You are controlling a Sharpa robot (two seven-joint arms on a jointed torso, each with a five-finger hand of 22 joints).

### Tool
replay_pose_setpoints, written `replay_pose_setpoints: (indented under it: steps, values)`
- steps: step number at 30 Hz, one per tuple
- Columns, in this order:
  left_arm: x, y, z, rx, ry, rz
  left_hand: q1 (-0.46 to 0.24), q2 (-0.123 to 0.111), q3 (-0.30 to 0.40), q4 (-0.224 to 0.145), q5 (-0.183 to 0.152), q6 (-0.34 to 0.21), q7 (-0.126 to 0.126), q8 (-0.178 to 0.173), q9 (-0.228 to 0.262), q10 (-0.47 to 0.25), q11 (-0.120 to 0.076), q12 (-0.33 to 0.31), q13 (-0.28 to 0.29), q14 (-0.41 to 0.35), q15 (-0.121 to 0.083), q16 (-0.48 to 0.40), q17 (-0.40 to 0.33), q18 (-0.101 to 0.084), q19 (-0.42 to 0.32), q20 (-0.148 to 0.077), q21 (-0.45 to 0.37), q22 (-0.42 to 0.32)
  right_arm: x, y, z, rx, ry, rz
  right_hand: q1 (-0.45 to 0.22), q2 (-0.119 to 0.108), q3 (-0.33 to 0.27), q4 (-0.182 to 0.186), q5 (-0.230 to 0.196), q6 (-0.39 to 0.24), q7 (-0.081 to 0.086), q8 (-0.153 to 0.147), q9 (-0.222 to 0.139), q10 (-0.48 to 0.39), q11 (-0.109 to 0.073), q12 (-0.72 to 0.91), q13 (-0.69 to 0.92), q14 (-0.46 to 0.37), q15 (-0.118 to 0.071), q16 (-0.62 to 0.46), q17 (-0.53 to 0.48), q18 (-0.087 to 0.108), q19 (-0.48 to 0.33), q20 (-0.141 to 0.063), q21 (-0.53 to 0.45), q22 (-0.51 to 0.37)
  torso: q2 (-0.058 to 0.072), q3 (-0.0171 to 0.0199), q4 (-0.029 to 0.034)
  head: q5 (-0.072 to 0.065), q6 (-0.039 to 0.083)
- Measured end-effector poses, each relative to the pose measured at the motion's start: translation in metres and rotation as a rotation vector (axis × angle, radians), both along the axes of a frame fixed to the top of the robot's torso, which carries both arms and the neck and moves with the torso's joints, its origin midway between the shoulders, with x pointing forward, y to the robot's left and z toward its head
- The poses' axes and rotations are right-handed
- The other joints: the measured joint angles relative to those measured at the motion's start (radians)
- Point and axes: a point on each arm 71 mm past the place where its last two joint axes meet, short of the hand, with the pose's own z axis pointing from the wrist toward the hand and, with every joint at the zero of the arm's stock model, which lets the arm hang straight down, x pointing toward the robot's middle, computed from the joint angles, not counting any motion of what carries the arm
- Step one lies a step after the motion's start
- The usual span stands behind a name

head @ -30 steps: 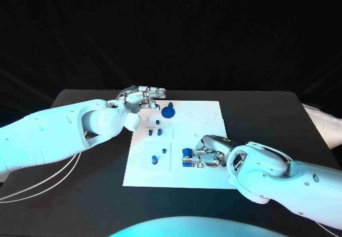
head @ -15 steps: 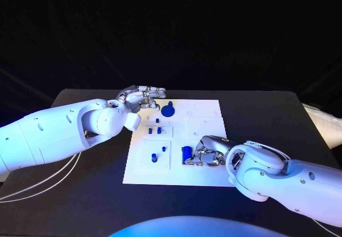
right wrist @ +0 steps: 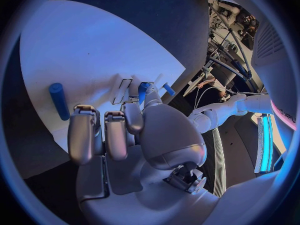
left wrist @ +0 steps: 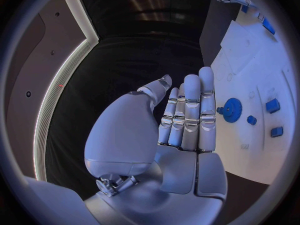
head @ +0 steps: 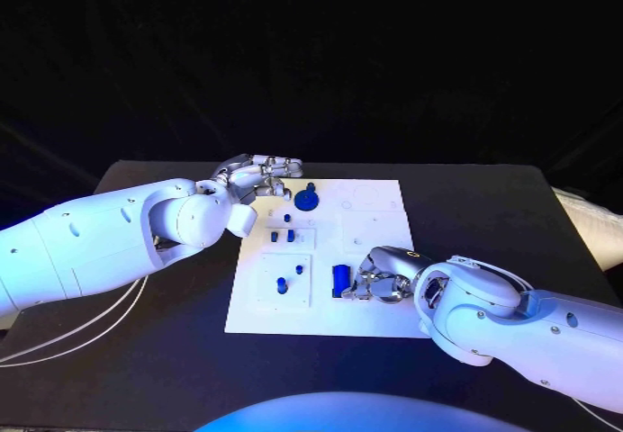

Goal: Assemble the parts on the task board

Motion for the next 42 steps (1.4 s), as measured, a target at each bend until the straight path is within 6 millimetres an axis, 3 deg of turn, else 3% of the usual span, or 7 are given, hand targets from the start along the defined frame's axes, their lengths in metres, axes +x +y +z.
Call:
replay_pose_setpoints:
  steps: [5,14,22,27,32,36,42]
  values:
    - [0.000,0.000,0.000,0.000,0.001,0.000,0.000,0.000,0.000,0.000,0.000,0.000,0.000,0.000,0.000,0.000,0.000,0.000,0.000,0.000,0.000,0.000,0.000,0.000,0.000,0.000,0.000,0.000,-0.002,-0.004,0.002,0.004,-0.001,0.002,-0.060,-0.060,-0.045,0.022,-0.003,0.000,0.000,0.000,0.008,0.000,0.000,-0.008,-0.006,-0.001,-0.002,0.000,0.000,0.000,0.000,0.000,0.000,0.000,0.000,0.0000,-0.0004,-0.001,0.000]
    - [0.000,0.001,0.000,0.002,0.001,0.002,0.000,0.000,0.000,0.000,0.000,0.000,0.000,0.000,0.000,0.000,0.000,0.000,0.000,0.000,0.000,0.000,0.000,0.000,0.000,0.000,0.000,0.000,-0.007,-0.025,0.007,0.013,-0.019,-0.028,-0.055,-0.082,-0.054,0.015,0.003,-0.009,0.009,-0.005,0.011,0.000,0.000,-0.042,-0.015,-0.003,-0.003,-0.006,0.000,0.000,-0.001,0.001,0.000,-0.007,-0.001,0.0000,-0.0005,-0.002,-0.001]
    - [0.000,0.002,0.000,0.002,0.002,0.003,0.000,0.000,0.000,0.000,0.000,0.000,0.000,0.000,0.000,0.000,0.000,0.000,0.000,0.000,0.000,0.000,-0.001,0.000,0.000,0.000,-0.004,-0.001,-0.005,-0.057,0.024,0.044,-0.072,-0.082,0.069,-0.044,-0.004,-0.055,0.089,-0.070,0.030,-0.057,-0.001,-0.029,0.018,-0.092,-0.045,-0.001,0.010,-0.012,0.000,0.000,-0.007,0.007,0.000,-0.009,-0.001,-0.0001,-0.0016,-0.003,0.002]
    - [0.000,0.002,0.000,0.002,0.002,0.003,0.000,0.000,0.000,0.000,0.000,0.000,0.000,0.000,0.000,0.000,0.000,0.000,0.000,0.000,0.000,0.000,-0.001,0.000,0.000,0.000,-0.004,-0.001,-0.001,-0.073,0.027,0.046,-0.084,-0.118,0.129,-0.014,0.048,-0.096,0.089,-0.083,0.040,-0.087,-0.014,-0.037,0.026,-0.110,-0.056,-0.001,0.014,-0.016,0.000,0.000,-0.011,0.011,0.000,-0.010,-0.001,-0.0004,-0.0017,-0.008,0.005]
    - [0.000,0.002,0.000,0.002,0.002,0.002,0.000,0.000,0.000,0.000,0.000,0.000,0.000,0.000,0.000,0.000,0.000,0.004,0.000,0.000,0.000,0.000,-0.001,0.000,0.000,0.000,-0.004,-0.001,0.004,-0.085,0.025,0.033,-0.094,-0.151,0.131,-0.011,0.057,-0.079,0.035,-0.085,0.044,-0.107,-0.025,-0.049,0.031,-0.139,-0.074,0.000,0.019,-0.016,0.000,0.000,-0.015,0.015,-0.004,-0.014,-0.001,-0.0002,-0.0016,-0.016,0.008]
    - [0.000,0.001,0.000,0.001,0.002,0.001,0.000,0.000,0.000,0.000,0.000,0.000,0.000,0.000,0.000,0.000,0.000,0.004,0.000,0.000,0.000,0.000,-0.001,0.000,0.000,0.000,-0.004,-0.001,0.008,-0.092,0.023,0.019,-0.101,-0.173,0.059,-0.007,0.045,-0.030,-0.038,-0.068,0.047,-0.112,-0.026,-0.053,0.026,-0.153,-0.095,-0.002,0.021,-0.022,0.000,0.000,-0.015,0.022,-0.004,-0.017,-0.001,-0.0003,-0.0007,-0.022,0.010]
    - [-0.001,0.001,-0.002,0.001,0.004,0.001,0.000,0.000,0.000,0.000,0.000,0.000,0.000,0.000,0.000,0.000,0.000,0.004,0.000,0.000,0.000,0.000,-0.001,0.000,0.000,0.000,-0.004,-0.001,0.011,-0.093,0.018,-0.005,-0.103,-0.192,0.021,-0.028,0.040,-0.007,-0.044,-0.053,0.043,-0.112,-0.026,-0.050,0.029,-0.152,-0.089,-0.003,0.022,-0.022,-0.001,0.000,-0.015,0.022,-0.008,-0.020,-0.001,-0.0001,0.0000,-0.027,0.013]
